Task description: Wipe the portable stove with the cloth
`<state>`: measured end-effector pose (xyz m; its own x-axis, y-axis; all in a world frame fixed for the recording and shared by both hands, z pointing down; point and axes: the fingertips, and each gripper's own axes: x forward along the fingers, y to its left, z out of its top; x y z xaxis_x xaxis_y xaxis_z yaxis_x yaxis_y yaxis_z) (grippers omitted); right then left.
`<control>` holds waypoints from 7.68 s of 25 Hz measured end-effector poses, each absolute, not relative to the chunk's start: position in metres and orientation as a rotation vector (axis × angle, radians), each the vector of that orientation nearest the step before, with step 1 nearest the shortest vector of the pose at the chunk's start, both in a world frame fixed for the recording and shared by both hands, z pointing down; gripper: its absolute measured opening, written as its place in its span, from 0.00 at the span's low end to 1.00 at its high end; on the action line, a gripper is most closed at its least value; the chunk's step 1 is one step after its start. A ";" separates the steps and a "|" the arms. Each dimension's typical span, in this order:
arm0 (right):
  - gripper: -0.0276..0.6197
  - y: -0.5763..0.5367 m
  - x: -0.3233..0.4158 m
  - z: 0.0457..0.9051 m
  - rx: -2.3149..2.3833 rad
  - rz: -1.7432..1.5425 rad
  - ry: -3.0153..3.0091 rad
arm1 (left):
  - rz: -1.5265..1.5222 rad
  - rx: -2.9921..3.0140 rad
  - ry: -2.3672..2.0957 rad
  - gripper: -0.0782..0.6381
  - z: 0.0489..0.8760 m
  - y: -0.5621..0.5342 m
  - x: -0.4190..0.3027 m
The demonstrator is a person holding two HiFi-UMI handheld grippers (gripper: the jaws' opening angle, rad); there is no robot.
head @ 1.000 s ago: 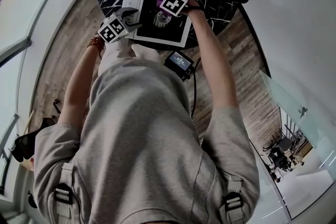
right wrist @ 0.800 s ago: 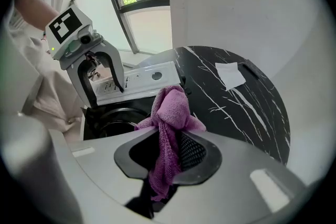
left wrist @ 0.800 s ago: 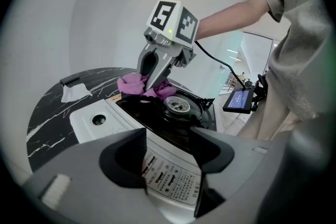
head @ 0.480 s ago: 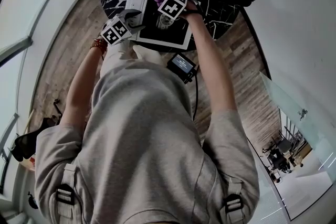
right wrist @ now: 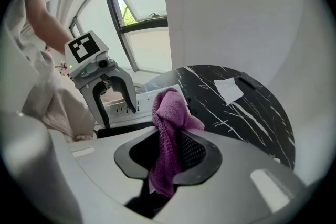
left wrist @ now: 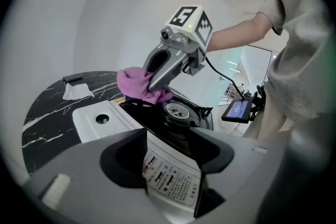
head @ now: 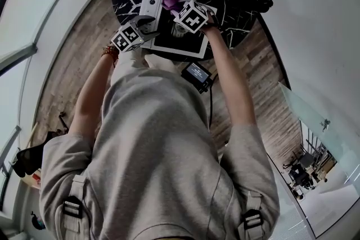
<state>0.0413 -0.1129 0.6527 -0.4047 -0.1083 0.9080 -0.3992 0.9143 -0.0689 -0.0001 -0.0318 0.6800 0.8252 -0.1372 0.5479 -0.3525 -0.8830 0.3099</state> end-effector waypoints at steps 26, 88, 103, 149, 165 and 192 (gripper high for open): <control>0.18 -0.101 0.018 0.671 0.314 -0.186 -1.672 | 0.839 2.704 -0.050 0.44 0.676 -0.004 -0.010; 0.16 -0.033 -0.017 0.652 0.301 0.427 -2.024 | 0.760 2.751 -0.188 0.45 0.650 0.002 -0.049; 0.16 -0.151 -0.041 0.660 0.518 0.268 -1.977 | 0.749 2.677 -0.252 0.45 0.660 -0.006 -0.070; 0.16 -0.089 -0.067 0.685 0.444 0.181 -1.915 | 0.795 2.632 -0.287 0.45 0.672 -0.009 -0.080; 0.16 -0.010 -0.070 0.687 0.250 0.159 -1.950 | 0.797 2.651 -0.334 0.45 0.660 0.000 -0.100; 0.20 -0.030 -0.002 0.529 0.745 0.514 -2.555 | 0.363 2.925 -0.582 0.35 0.523 -0.080 -0.051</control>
<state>-0.0015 -0.0303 0.5288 -0.7646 -0.4150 0.4931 -0.5734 0.7875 -0.2262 -0.0511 -0.0798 0.5233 0.8962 -0.3589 0.2606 -0.3919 -0.9160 0.0861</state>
